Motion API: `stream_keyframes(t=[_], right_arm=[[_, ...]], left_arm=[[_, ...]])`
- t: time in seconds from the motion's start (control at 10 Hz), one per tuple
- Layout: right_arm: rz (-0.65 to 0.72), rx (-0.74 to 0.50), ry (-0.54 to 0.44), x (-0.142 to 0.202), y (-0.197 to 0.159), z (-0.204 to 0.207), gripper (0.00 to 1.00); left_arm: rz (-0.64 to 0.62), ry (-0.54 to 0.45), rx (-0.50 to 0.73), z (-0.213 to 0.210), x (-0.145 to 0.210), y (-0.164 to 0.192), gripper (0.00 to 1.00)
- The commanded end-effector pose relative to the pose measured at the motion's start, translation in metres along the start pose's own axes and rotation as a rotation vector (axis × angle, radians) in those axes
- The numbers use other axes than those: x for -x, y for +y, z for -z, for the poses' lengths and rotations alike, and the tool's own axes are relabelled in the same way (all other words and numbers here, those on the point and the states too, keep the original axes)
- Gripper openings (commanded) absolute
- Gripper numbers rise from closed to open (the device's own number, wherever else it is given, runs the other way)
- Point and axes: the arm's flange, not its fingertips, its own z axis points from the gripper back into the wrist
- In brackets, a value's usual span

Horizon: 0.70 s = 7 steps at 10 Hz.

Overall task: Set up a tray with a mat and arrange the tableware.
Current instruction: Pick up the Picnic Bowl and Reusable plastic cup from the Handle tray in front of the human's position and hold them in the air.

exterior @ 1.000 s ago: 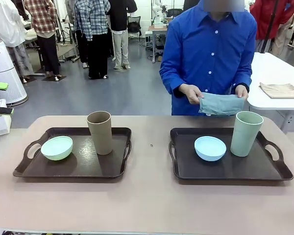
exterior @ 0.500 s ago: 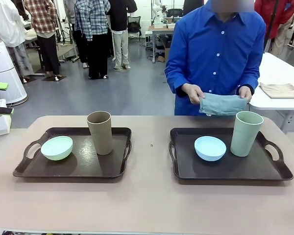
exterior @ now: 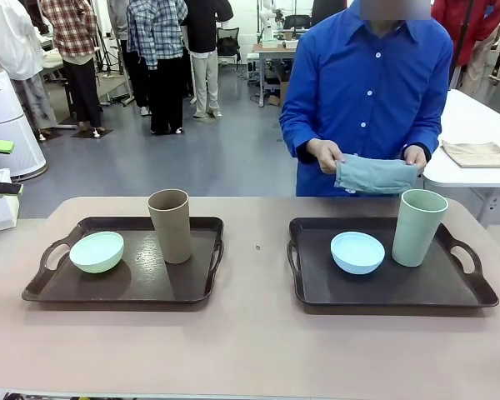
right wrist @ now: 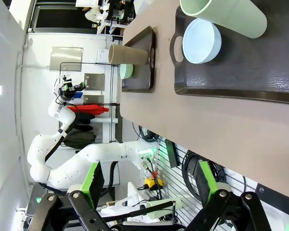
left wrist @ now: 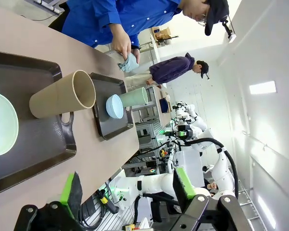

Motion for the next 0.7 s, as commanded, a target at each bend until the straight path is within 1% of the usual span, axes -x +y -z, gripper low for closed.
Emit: stream_keyframes(t=[0.0, 0.3, 0.4, 0.5, 0.6], right_arm=[[-0.015, -0.033, -0.008, -0.003, -0.001, -0.001, 1.0], [-0.015, -0.033, -0.008, -0.003, -0.001, -0.001, 1.0], [0.0, 0.0, 0.0, 0.0, 0.0, 0.0, 1.0], [-0.067, 0.01, 0.0, -0.001, -0.003, -0.007, 1.0], [-0.211, 0.102, 0.009, -0.002, -0.002, -0.014, 1.0]], left_arm=[[0.009, -0.01, 0.021, -0.001, -0.001, 0.0, 1.0], [0.009, -0.01, 0.021, -0.001, -0.001, 0.0, 1.0], [0.009, -0.01, 0.021, -0.001, -0.001, 0.0, 1.0], [0.0, 0.0, 0.0, 0.0, 0.0, 0.0, 1.0], [0.08, 0.016, -0.077, 0.003, -0.003, -0.02, 1.0]])
